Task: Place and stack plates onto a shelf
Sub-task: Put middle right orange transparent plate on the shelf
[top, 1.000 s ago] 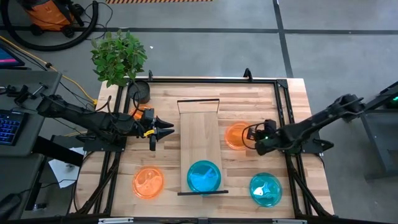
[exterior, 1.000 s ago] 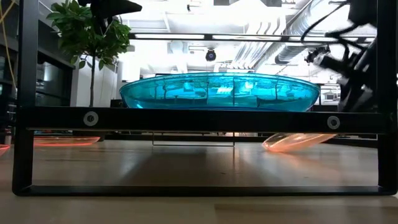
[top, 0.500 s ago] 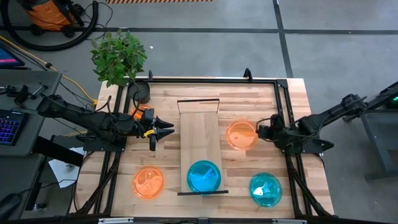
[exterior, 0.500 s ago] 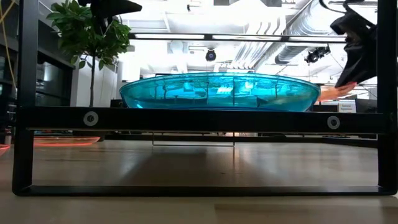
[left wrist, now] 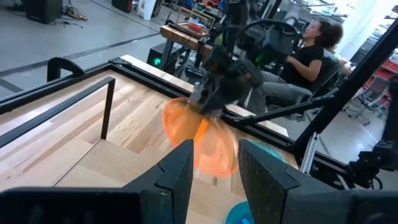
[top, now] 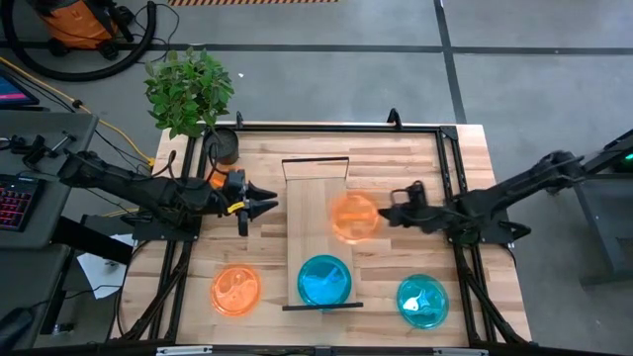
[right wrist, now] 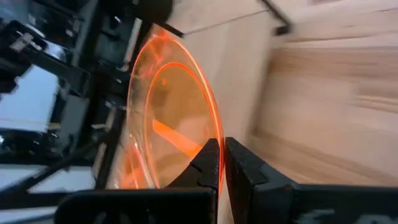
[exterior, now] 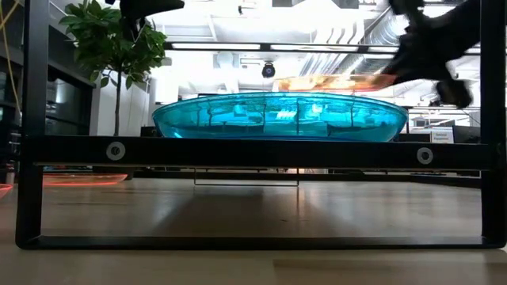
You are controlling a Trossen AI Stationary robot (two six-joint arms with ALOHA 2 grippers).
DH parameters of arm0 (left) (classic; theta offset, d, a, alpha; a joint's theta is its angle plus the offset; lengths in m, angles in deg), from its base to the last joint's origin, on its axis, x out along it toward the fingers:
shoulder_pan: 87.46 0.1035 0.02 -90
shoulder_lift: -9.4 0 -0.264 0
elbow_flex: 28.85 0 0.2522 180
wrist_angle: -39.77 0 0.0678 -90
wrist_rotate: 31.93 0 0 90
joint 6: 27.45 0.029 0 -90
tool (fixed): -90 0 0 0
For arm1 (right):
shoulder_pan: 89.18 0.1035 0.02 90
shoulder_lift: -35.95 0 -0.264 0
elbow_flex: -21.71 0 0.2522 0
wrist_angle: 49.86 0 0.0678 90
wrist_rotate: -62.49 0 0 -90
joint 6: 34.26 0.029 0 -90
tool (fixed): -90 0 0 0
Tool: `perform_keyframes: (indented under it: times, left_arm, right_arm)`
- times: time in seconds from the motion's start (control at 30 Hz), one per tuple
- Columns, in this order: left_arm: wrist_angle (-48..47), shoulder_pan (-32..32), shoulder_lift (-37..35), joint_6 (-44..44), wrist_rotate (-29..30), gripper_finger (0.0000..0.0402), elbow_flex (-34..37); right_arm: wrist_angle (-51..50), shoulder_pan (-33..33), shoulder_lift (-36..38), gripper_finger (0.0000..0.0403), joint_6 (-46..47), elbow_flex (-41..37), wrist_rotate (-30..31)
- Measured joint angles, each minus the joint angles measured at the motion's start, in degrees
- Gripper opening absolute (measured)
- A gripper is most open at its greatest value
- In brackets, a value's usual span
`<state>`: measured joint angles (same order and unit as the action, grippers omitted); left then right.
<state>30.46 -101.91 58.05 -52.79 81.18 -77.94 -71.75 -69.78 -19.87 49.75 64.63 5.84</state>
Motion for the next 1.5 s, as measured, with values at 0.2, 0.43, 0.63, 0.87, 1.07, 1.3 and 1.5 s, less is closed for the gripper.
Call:
perform_keyframes:
  times: [0.2, 0.43, 0.63, 0.87, 1.07, 1.3, 1.5]
  left_arm:
    - [0.2, 0.1, 0.0, 0.0, 0.1, 0.0117, 0.0]
    - [0.2, 0.1, 0.0, -0.1, 0.2, 0.0117, 0.0]
    - [0.2, 0.1, 0.0, -0.1, 0.6, 0.0117, 0.0]
    - [0.2, 0.1, 0.0, 0.0, 2.9, 0.0117, 0.0]
    - [0.2, 0.1, 0.0, -0.1, 3.0, 0.0117, 0.0]
    - [0.2, 0.1, 0.0, -0.1, 3.0, 0.0117, 0.0]
    - [0.2, 0.1, 0.0, -0.1, 3.0, 0.0117, 0.0]
  right_arm:
    - [23.7, -6.1, -18.4, 0.0, -2.0, 0.0, -1.7]
    - [36.0, -10.6, -30.2, 0.0, 1.0, 0.0, -5.1]
    - [38.8, -11.8, -32.9, 0.0, 3.2, 0.1, -7.3]
    - [30.7, -13.2, -34.6, 0.0, 3.4, 5.2, -8.2]
    - [20.0, -14.6, -35.0, 0.0, 3.0, 9.4, -8.3]
    - [20.1, -14.9, -35.0, 0.0, 3.0, 9.4, -9.3]
    - [22.1, -14.9, -35.0, 0.0002, 3.0, 9.4, -9.8]
